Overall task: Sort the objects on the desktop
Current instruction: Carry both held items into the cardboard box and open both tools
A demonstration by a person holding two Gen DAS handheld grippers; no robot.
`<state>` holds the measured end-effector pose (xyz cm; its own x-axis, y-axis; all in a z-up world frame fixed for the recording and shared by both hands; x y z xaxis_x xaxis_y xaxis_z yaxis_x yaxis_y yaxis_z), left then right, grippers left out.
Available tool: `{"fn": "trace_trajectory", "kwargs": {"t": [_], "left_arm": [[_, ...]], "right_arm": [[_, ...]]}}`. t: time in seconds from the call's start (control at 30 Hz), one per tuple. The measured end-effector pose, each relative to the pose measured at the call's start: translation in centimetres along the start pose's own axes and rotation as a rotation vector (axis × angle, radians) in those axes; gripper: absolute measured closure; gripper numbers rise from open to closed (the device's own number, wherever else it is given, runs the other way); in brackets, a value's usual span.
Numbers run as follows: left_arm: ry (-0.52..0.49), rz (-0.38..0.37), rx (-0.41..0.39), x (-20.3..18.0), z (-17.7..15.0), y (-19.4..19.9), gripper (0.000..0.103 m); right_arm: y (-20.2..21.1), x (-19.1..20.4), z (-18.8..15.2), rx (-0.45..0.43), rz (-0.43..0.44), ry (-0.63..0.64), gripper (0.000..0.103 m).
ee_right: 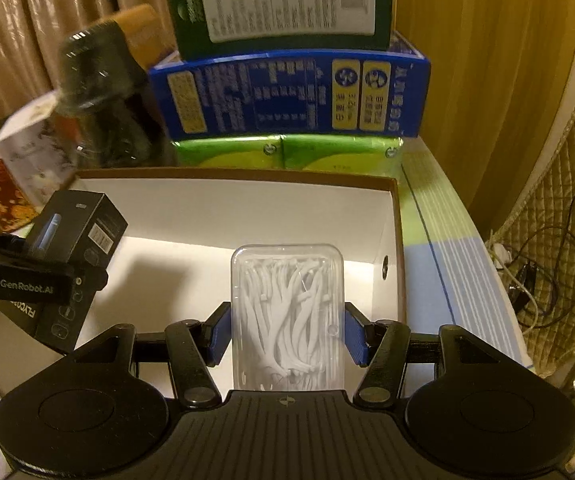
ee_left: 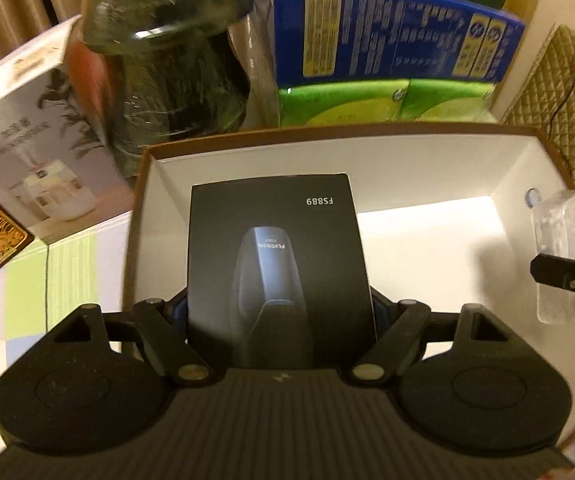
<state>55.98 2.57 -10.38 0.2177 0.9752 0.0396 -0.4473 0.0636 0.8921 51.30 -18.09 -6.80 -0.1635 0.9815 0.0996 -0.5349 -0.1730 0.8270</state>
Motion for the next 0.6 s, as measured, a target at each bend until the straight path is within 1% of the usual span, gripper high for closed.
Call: {"fn": "trace_trajectory", "kwargs": {"t": [0.07, 0.2, 0.23, 0.3, 0.37, 0.47, 0.6], "left_arm": [[-0.012, 0.015, 0.009, -0.2, 0.2, -1.1, 0.025], [-0.068, 0.061, -0.014, -0.7, 0.7, -2.0, 0.026], [-0.071, 0.061, -0.011, -0.8, 0.9, -2.1, 0.026], [-0.073, 0.048, -0.020, -0.9, 1.0, -2.2, 0.034], [-0.080, 0.047, -0.014, -1.0, 1.0, -2.3, 0.034], [-0.111, 0.066, -0.021, -1.1, 1.0, -2.4, 0.032], [-0.101, 0.060, -0.021, -0.8, 1.2, -2.3, 0.032]], "right_arm": [[-1.0, 0.0, 0.2, 0.014, -0.008, -0.001, 0.049], [-2.4, 0.3, 0.5, 0.026, -0.028, 0.026, 0.049], [-2.6, 0.4, 0.5, 0.030, -0.033, 0.031, 0.049], [-3.1, 0.4, 0.6, 0.037, -0.043, 0.035, 0.049], [-3.4, 0.5, 0.6, 0.039, -0.050, 0.040, 0.049], [-3.5, 0.6, 0.8, 0.041, -0.059, 0.056, 0.049], [-3.6, 0.7, 1.0, 0.037, -0.069, 0.058, 0.049]]}}
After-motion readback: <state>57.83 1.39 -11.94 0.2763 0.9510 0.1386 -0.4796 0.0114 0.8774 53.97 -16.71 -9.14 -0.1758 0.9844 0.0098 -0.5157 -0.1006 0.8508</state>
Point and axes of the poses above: each gripper's, at about its wrist camera, not at the fingertips, and y roughly against the way its jaws point, x to its left, z to its top, the point moved 4 cm from there along -y, roughly the way its jaws point, and after that the axes turned 4 degrees about x, right-handed, at the moved point
